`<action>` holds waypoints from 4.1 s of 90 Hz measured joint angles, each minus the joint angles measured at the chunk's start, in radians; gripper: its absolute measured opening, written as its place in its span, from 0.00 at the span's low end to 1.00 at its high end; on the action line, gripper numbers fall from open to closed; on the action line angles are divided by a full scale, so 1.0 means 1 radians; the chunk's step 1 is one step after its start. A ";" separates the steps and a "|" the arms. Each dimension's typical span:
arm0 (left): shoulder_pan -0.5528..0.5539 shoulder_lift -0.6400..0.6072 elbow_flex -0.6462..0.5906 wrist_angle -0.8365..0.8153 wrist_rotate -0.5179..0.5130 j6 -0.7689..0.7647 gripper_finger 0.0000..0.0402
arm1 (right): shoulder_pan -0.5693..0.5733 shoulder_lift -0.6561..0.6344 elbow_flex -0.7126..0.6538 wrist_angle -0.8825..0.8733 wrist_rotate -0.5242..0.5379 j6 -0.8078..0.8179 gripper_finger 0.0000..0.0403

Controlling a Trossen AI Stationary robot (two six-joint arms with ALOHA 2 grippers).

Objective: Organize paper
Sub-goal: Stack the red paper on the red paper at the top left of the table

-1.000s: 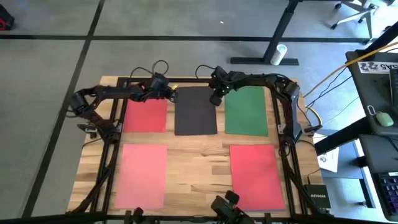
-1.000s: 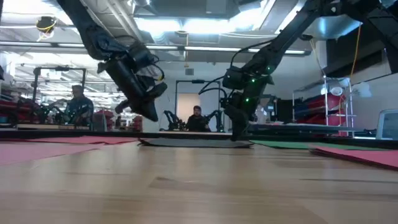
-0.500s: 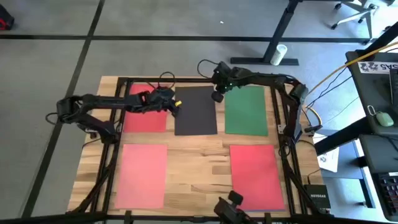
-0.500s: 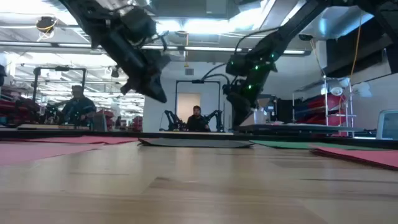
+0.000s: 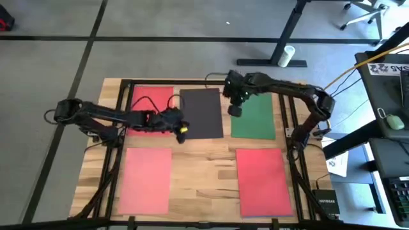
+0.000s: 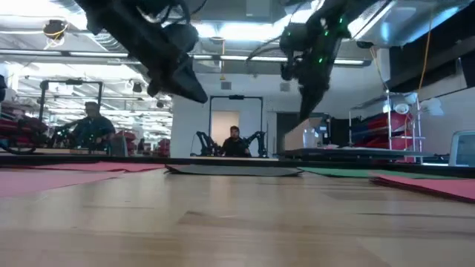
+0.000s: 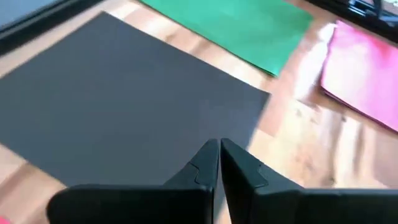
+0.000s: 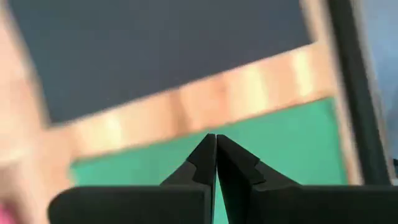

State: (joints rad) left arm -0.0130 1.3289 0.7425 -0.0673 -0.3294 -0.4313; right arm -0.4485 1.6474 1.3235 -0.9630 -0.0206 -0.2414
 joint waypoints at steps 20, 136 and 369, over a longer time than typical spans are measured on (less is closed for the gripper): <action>-0.126 0.000 0.000 -0.006 -0.099 -0.020 0.00 | 0.147 -0.022 -0.012 -0.182 -0.089 0.031 0.00; -0.347 0.002 0.000 -0.027 -0.167 -0.093 0.00 | 0.403 -0.026 -0.430 0.300 -0.329 0.181 0.29; -0.102 0.320 0.026 0.649 0.047 -0.276 0.16 | 0.377 -0.051 -0.144 0.329 -0.215 0.234 0.00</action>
State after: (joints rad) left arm -0.1150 1.6493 0.7690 0.5813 -0.2827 -0.7073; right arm -0.0719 1.5966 1.1793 -0.6338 -0.2358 -0.0074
